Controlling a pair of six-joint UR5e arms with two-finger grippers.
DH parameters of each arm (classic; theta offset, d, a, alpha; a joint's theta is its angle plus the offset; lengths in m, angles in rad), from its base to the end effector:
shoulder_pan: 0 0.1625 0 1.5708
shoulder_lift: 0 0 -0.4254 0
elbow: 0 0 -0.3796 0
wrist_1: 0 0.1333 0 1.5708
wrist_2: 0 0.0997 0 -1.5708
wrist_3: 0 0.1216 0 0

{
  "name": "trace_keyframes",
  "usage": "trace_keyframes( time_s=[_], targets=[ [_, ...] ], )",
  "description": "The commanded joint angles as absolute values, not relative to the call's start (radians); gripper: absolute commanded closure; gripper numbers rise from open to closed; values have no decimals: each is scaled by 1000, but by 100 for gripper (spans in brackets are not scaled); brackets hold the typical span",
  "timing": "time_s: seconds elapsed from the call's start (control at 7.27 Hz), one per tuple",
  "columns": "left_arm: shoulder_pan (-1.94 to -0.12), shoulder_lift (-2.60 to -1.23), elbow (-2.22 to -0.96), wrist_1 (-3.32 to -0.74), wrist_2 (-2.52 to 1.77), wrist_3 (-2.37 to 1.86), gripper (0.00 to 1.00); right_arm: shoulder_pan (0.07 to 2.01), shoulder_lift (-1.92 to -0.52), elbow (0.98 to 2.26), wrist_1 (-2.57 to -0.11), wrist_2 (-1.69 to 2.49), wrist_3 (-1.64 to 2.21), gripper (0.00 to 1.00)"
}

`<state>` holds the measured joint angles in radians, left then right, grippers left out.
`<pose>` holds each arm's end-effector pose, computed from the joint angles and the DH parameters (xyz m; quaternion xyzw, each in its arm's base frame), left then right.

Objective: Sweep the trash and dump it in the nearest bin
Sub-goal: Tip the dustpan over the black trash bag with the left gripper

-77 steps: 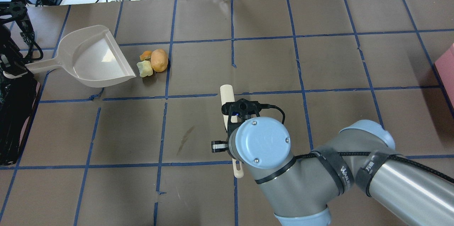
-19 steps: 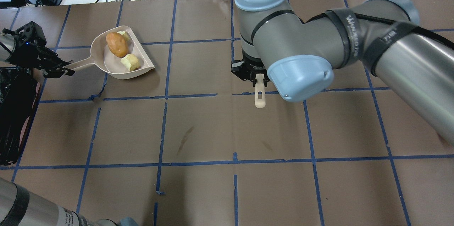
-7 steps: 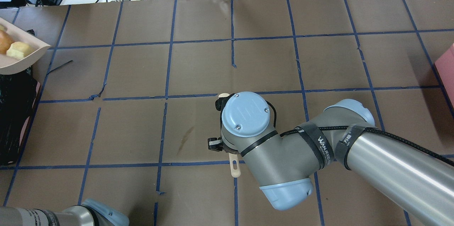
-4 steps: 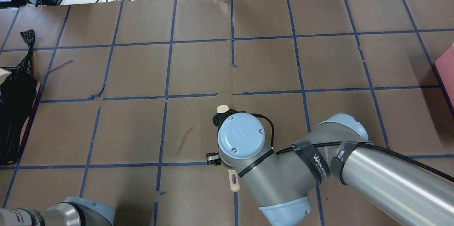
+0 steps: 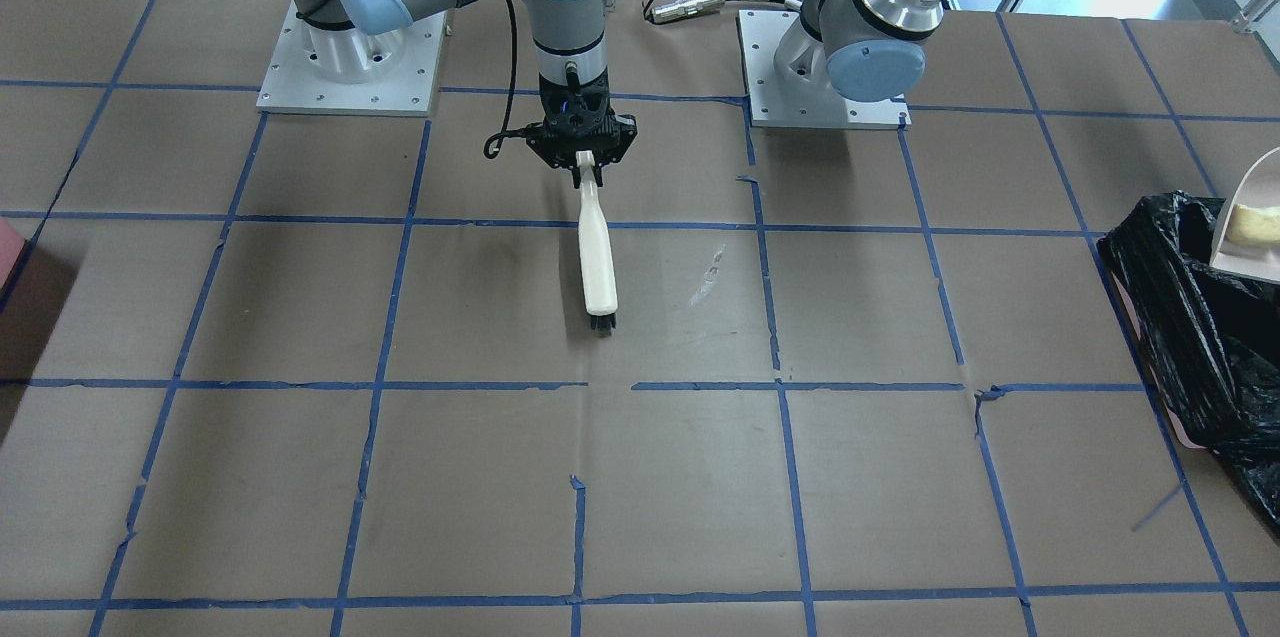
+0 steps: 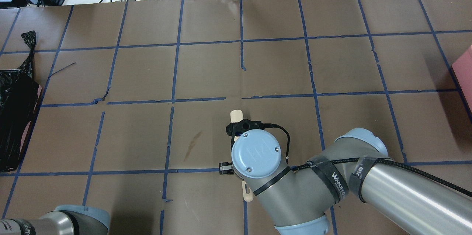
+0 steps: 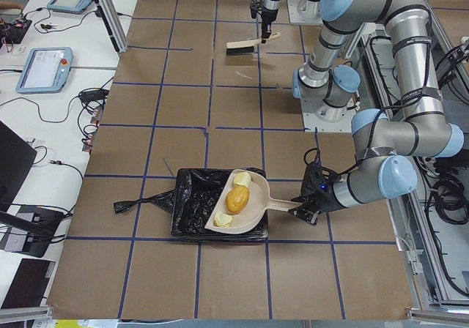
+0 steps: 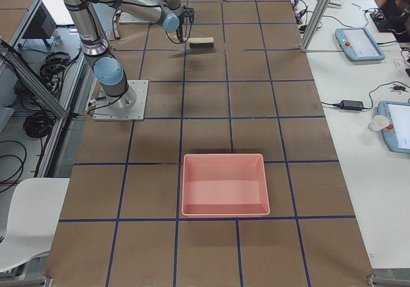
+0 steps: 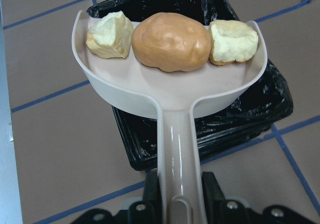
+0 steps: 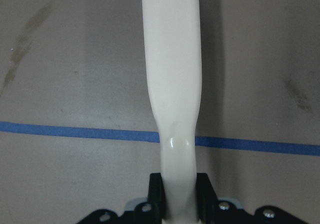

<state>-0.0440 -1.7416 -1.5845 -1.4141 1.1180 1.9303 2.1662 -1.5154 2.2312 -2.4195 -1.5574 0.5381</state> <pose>0.5334 -0.2102 0.4000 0.1922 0.9552 -0.2238 0.0219 0.3500 -0.2761 0.2308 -0.0290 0.9973 -0.0524 0.0413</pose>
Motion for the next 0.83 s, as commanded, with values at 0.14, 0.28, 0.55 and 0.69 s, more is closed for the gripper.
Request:
trace_keyframes(
  time_s=[0.14, 0.28, 0.55, 0.69],
  targets=[
    [-132, -1753, -1565, -1326, 1259, 1924, 100, 2149, -1558, 2235, -2418, -1575, 563, 89],
    [-135, -1753, -1569, -1322, 1261, 1922, 100, 2149, -1563, 2238, -2407, -1574, 563, 89],
    [-152, -1752, -1559, -1283, 1294, 1924, 100, 2151, -1559, 2259, -2414, -1572, 558, 89],
    [-193, -1752, -1559, -1234, 1389, 1911, 100, 2148, -1559, 2275, -2421, -1571, 557, 89]
  ],
)
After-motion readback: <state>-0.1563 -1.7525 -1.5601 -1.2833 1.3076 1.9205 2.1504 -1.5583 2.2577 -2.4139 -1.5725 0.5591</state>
